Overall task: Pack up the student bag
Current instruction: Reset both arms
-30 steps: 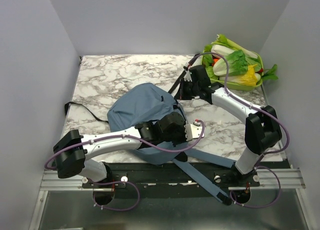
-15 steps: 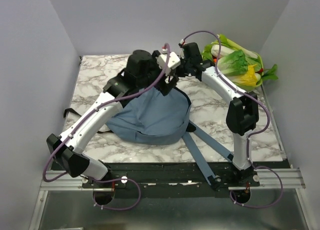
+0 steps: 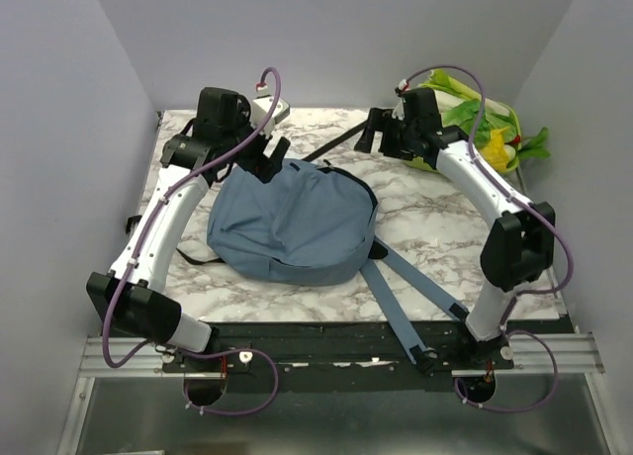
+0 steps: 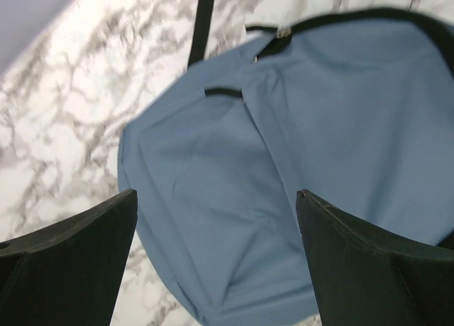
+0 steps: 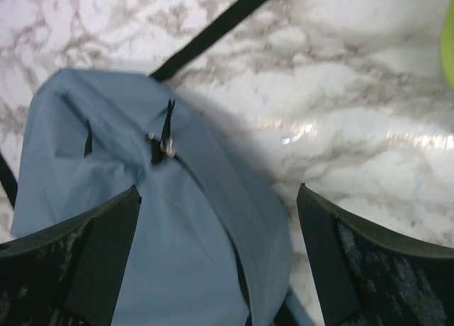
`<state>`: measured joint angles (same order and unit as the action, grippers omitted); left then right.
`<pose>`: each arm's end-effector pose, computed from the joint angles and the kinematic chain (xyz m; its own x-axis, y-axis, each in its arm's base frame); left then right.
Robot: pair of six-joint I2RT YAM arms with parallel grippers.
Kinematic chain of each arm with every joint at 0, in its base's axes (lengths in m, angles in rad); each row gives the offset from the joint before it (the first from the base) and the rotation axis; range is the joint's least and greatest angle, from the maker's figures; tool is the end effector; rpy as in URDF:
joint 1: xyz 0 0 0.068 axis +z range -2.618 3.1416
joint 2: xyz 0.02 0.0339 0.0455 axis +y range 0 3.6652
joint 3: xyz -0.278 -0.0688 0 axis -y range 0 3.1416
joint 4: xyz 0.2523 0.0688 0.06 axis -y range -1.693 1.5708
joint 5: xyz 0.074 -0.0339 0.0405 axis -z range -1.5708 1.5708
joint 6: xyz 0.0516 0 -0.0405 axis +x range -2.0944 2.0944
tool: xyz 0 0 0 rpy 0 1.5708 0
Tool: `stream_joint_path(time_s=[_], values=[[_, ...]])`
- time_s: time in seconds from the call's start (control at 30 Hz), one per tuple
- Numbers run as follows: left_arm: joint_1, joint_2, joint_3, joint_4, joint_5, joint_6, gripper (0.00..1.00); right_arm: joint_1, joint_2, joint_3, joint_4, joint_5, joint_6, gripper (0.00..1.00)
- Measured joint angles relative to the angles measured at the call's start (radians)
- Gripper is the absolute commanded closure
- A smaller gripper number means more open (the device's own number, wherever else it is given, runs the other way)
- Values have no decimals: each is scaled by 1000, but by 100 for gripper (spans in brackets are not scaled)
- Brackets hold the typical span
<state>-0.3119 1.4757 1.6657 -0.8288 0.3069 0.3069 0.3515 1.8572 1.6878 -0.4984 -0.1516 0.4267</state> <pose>0.3083 -0.1158 0.4234 -0.3828 0.4260 -0.8197 0.6703 0.7387 0.0708 0.4250 0.1641 0.3194 -0.7162 0.1731 -0.6761 -0.1706 0.8959 0.4101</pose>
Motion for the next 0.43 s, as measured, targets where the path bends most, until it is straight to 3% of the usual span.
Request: stream_joint_path(time_s=[0.3, 0.43], values=[[134, -113, -273, 86, -6, -32, 1, 32, -362, -435, 94, -127, -12, 0], [216, -124, -383, 177, 14, -77, 1, 31, -496, -543, 111, -129, -30, 0]])
